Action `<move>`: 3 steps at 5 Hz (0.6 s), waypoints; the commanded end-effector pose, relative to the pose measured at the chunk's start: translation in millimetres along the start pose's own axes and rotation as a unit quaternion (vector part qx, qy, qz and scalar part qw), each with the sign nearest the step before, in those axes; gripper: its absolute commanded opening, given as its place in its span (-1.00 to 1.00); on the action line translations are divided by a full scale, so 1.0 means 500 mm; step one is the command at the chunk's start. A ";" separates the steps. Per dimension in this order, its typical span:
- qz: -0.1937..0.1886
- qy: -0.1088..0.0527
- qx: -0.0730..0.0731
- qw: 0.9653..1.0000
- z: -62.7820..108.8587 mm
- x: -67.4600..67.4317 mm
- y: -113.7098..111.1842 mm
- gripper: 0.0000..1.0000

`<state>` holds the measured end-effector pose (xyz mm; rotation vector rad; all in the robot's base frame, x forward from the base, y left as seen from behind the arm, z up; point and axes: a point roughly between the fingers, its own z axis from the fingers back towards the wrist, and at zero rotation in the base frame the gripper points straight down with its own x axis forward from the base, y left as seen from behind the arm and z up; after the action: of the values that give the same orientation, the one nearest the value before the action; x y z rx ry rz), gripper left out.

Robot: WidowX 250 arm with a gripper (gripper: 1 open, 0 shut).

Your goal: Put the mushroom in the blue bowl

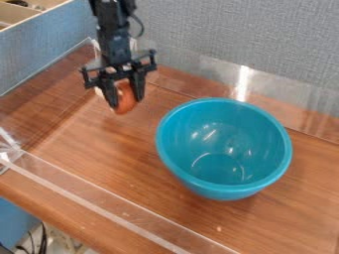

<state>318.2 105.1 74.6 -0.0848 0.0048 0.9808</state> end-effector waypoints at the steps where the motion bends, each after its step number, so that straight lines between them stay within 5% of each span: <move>1: -0.001 -0.040 -0.042 0.998 0.088 0.045 0.005 -1.00; 3: 0.020 -0.042 -0.052 0.998 0.099 0.026 0.016 -1.00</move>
<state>314.8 121.1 92.8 -0.1314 -0.0239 1.0259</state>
